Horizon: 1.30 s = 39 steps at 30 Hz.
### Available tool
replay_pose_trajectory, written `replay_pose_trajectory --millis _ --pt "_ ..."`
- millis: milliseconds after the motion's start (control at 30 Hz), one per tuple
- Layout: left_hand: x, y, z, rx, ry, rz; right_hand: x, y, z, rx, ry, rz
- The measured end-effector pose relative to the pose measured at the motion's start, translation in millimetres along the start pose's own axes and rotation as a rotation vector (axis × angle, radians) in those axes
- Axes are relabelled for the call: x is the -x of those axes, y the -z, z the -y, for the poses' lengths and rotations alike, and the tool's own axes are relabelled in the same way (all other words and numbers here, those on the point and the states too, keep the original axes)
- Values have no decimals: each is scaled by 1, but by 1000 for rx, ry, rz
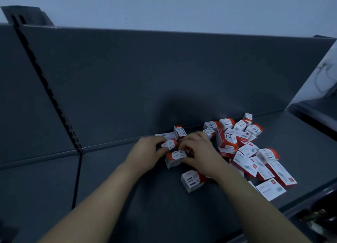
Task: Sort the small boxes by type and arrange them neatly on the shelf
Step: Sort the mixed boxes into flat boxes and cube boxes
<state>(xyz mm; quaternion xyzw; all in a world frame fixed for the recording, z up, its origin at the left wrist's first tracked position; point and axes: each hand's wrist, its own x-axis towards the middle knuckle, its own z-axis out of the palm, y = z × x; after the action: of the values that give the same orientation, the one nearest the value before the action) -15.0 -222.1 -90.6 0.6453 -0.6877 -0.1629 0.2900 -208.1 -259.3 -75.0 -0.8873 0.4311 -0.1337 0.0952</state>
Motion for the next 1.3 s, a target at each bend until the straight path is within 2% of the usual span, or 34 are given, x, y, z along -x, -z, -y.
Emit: replay_pose_trajectory --millis 133,300,600,800,933,1033,1167,1300 --pt "2 -5 -8 47 3 4 0 4 -9 -43 16 17" --pt "11 -10 -2 -40 -10 -6 2 5 -7 -57 41 15" --pt "56 16 5 -89 170 -108 2 0 14 -136 34 35" --pt "125 64 21 -64 289 -338 -4 -17 77 -389 88 109" --pt "180 96 49 -123 353 -432 -2 -35 140 -527 112 192" --pt "223 118 69 -150 396 -444 5 -48 187 -618 113 298" --pt "281 148 93 -202 443 -433 18 -61 244 -616 104 471" --pt "326 174 113 -207 473 -380 31 -78 290 -585 113 530"
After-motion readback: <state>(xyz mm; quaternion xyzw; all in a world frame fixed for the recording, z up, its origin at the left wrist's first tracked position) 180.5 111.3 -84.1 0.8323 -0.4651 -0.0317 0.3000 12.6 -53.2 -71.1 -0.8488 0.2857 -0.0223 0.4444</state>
